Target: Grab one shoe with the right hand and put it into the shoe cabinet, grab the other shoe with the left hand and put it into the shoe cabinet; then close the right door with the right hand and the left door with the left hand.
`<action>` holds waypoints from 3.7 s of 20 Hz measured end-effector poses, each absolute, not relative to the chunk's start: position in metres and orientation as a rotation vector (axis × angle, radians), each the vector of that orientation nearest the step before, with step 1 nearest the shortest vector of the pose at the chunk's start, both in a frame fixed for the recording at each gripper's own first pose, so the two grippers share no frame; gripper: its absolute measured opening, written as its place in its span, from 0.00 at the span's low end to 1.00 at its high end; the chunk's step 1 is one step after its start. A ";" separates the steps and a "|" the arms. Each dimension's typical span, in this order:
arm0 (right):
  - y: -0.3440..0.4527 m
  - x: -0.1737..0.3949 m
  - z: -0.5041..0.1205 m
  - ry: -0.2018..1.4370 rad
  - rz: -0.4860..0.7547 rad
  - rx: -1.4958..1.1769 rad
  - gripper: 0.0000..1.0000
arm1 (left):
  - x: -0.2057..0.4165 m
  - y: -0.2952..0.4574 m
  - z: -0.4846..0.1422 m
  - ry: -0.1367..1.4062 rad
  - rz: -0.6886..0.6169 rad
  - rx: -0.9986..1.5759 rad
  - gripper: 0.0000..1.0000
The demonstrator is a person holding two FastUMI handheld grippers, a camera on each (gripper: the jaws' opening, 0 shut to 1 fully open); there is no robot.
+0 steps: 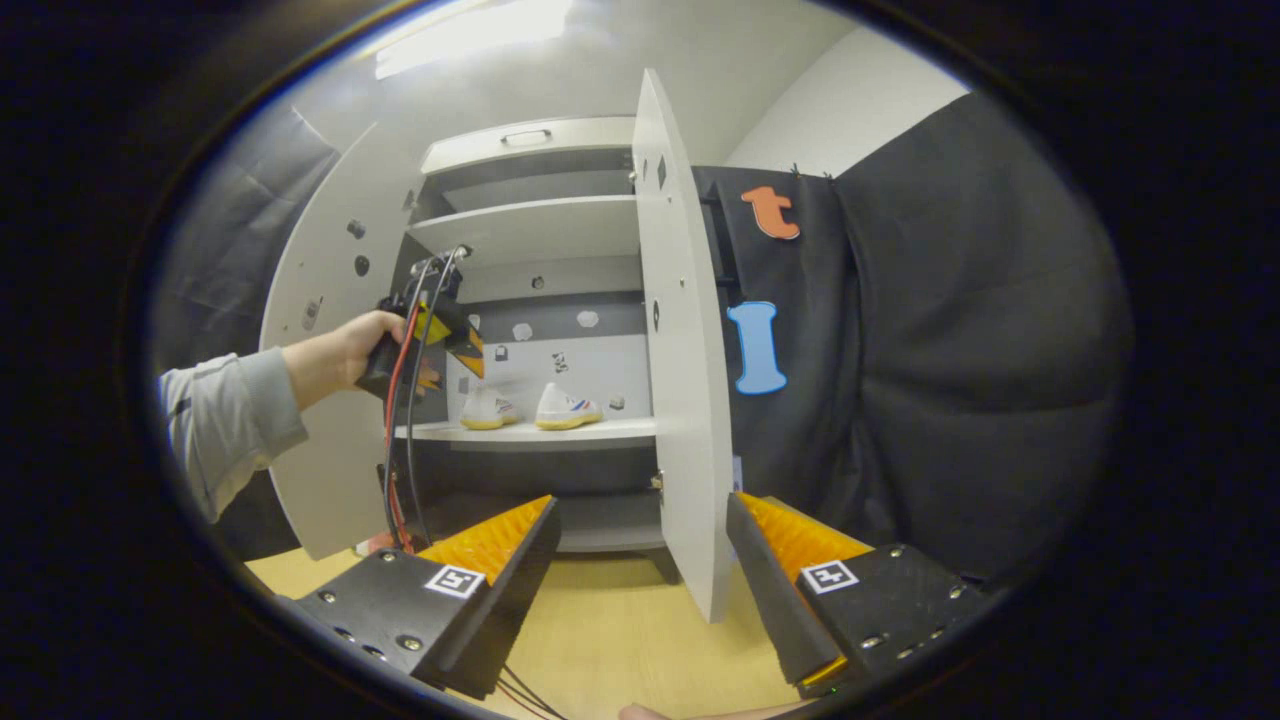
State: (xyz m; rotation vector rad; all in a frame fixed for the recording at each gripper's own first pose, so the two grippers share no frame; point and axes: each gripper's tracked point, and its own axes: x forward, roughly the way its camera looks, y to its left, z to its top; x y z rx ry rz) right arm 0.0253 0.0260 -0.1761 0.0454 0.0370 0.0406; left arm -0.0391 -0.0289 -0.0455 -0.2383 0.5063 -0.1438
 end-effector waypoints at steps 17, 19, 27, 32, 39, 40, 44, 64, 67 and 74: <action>-0.016 -0.021 -0.119 -0.024 -0.050 -0.003 0.98 | -0.336 0.086 0.046 0.094 -0.119 -0.034 0.98; -0.026 -0.023 -0.110 -0.020 -0.038 -0.028 0.99 | -0.354 0.087 0.034 0.091 -0.143 -0.047 1.00; -0.097 0.038 -0.058 0.009 0.025 -0.093 0.99 | -0.418 0.069 -0.028 0.098 -0.268 -0.178 0.98; -0.145 0.107 -0.025 0.021 0.064 -0.124 0.98 | -0.428 0.079 -0.049 0.133 -0.300 -0.210 0.98; -0.189 0.184 -0.022 0.100 0.083 -0.024 0.98 | -0.432 0.124 -0.048 0.090 -0.232 -0.177 0.94; -0.187 0.192 -0.022 0.111 0.096 -0.001 0.98 | -0.433 0.130 -0.049 0.087 -0.220 -0.172 0.96; -0.169 0.215 -0.021 0.127 0.130 0.051 0.98 | -0.438 0.134 -0.049 0.075 -0.235 -0.183 0.96; -0.049 0.218 -0.024 0.107 0.199 0.010 0.90 | -0.436 0.133 -0.082 0.123 -0.260 -0.273 0.96; -0.032 0.217 -0.027 0.104 0.218 0.023 0.91 | -0.434 0.132 -0.088 0.136 -0.248 -0.280 0.96; 0.031 0.217 -0.023 0.081 0.196 -0.052 0.88 | -0.432 0.135 -0.095 0.149 -0.233 -0.280 0.96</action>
